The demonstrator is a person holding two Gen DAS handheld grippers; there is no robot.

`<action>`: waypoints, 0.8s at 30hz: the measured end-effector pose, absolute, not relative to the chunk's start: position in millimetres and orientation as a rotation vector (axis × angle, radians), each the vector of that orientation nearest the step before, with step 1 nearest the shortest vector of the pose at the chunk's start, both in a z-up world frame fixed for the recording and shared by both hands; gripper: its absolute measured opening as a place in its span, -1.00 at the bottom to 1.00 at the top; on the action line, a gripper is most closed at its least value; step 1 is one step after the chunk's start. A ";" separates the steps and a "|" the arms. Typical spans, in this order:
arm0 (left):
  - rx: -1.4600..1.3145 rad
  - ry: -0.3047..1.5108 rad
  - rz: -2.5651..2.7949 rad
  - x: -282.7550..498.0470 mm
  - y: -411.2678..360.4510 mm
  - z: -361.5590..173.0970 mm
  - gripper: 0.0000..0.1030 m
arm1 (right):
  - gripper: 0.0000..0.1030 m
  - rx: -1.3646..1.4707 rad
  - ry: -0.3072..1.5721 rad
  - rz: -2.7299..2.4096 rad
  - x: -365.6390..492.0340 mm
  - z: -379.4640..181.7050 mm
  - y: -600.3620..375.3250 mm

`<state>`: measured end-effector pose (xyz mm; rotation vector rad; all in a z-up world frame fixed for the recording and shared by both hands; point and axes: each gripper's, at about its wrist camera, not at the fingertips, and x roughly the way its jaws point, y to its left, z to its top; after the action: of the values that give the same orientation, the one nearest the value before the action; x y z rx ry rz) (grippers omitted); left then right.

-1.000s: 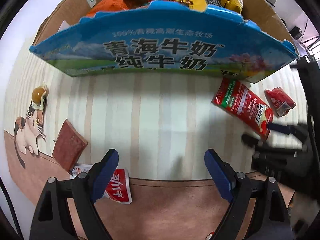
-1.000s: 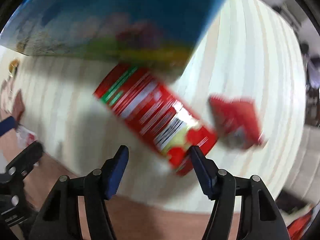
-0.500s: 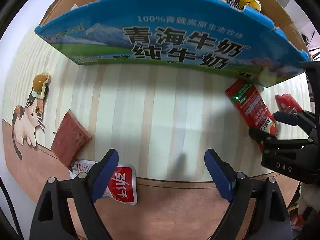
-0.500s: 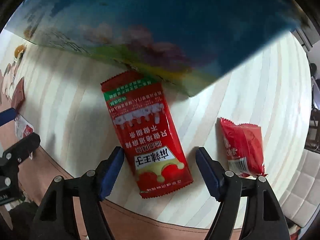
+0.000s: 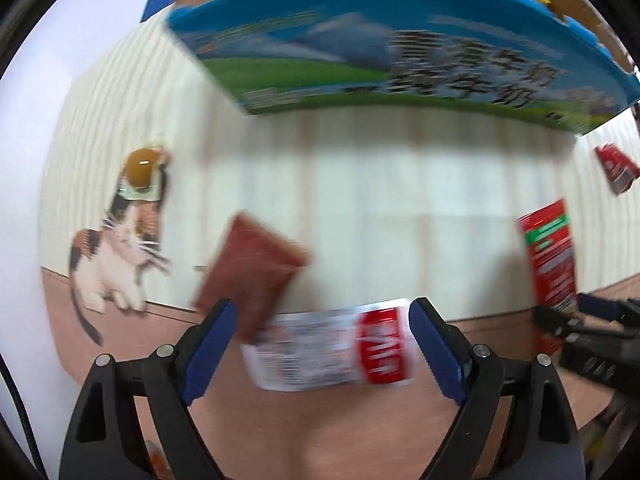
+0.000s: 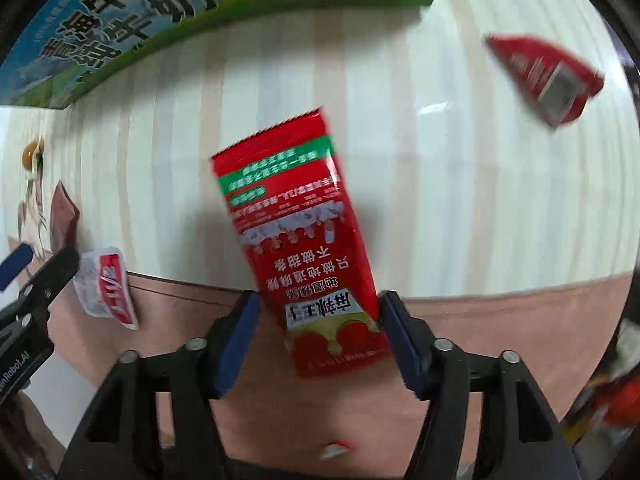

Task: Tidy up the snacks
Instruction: 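Grasp the long red sauce packet with right tool while left tool grasps dark red square packet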

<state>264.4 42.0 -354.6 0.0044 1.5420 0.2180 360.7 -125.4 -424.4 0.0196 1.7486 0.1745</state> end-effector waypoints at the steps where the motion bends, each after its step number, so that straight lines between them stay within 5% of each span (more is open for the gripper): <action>1: 0.024 1.549 0.220 263.5 53.4 -355.0 0.71 | 0.55 0.048 1.760 0.171 362.6 -426.1 -121.2; 5: 0.078 1.600 0.193 266.9 98.7 -366.0 0.71 | 0.57 0.151 1.766 0.159 375.0 -423.8 -111.3; 15: 0.171 1.730 0.020 276.8 116.5 -410.6 0.71 | 0.56 -0.096 1.748 0.167 411.7 -416.6 -48.4; 18: 0.101 1.726 0.018 275.3 122.5 -415.2 0.44 | 0.26 -0.129 1.709 0.136 413.6 -414.6 -33.5; 20: -0.014 1.750 0.040 271.3 134.2 -417.9 0.07 | 0.07 -0.116 1.692 0.133 399.4 -406.9 -13.4; 24: -0.240 1.807 0.113 259.7 155.4 -423.8 0.06 | 0.07 0.025 1.759 0.171 401.3 -396.3 -40.1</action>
<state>259.7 155.4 -423.8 -0.2402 1.8066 0.1130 401.3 -40.1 -396.3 0.0248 1.7593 0.1707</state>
